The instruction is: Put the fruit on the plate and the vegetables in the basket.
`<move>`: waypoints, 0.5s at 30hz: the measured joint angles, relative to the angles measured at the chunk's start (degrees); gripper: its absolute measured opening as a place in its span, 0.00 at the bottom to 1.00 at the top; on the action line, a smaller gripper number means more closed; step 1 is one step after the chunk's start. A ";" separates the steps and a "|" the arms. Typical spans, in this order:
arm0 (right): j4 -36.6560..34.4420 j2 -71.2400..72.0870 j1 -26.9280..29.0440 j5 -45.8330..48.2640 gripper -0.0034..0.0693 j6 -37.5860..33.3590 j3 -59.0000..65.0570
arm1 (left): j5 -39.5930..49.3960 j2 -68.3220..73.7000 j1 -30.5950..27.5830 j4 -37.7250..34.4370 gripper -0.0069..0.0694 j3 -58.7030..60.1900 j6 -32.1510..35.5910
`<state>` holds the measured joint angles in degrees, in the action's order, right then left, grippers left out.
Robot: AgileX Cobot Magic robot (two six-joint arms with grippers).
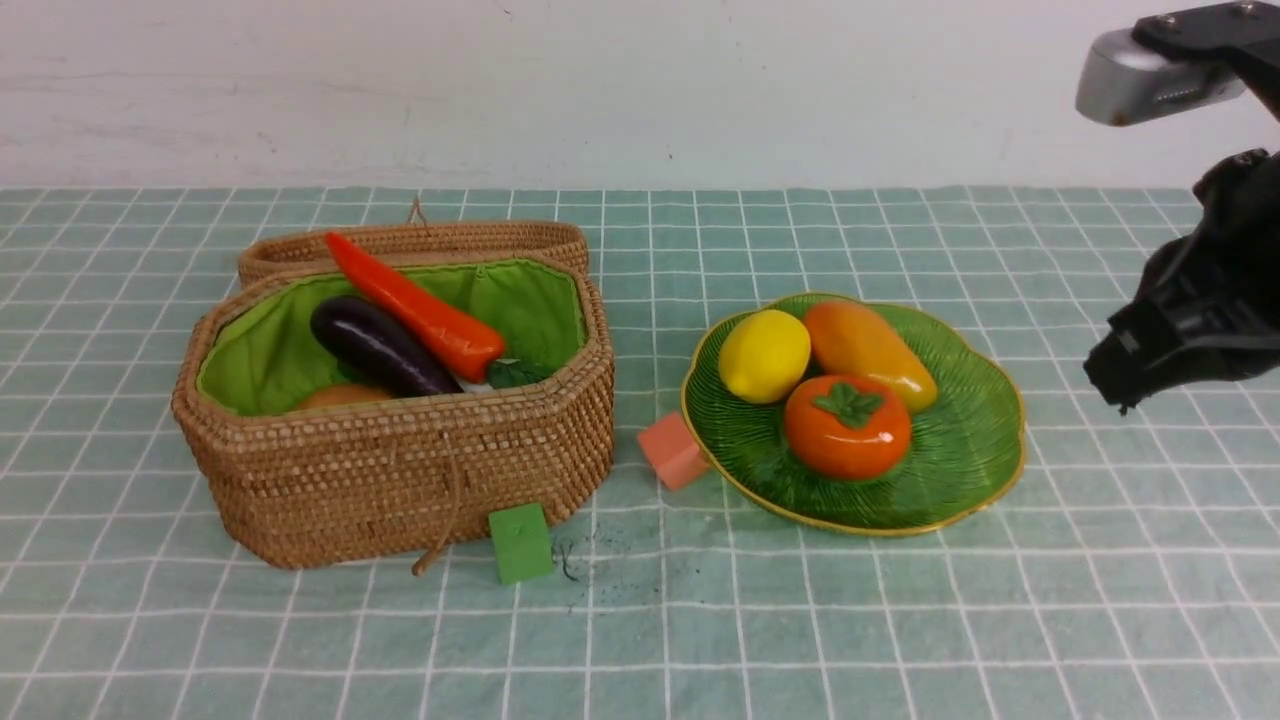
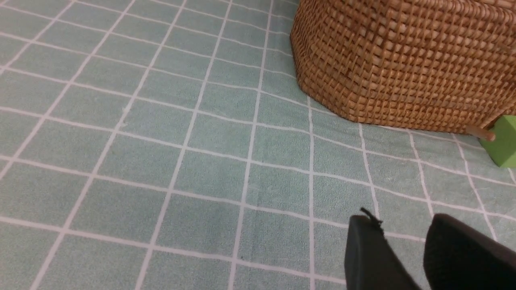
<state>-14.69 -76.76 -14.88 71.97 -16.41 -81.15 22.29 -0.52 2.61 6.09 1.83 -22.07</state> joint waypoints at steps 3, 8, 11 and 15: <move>0.00 0.00 0.00 -0.10 0.03 0.00 0.15 | 0.00 0.00 0.00 0.00 0.37 0.00 0.00; 0.25 0.44 0.00 -0.23 0.03 0.00 0.42 | 0.00 0.00 0.00 0.00 0.37 0.00 0.00; 1.33 4.44 0.00 -0.27 0.04 -0.83 0.49 | 0.00 0.00 0.00 0.00 0.38 0.00 0.00; 2.16 14.50 2.62 -5.82 0.04 -3.73 2.96 | 0.00 0.00 0.00 0.00 0.38 0.00 0.00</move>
<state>-12.53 -62.26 -12.26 66.15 -20.14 -78.20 22.29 -0.52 2.61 6.09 1.83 -22.07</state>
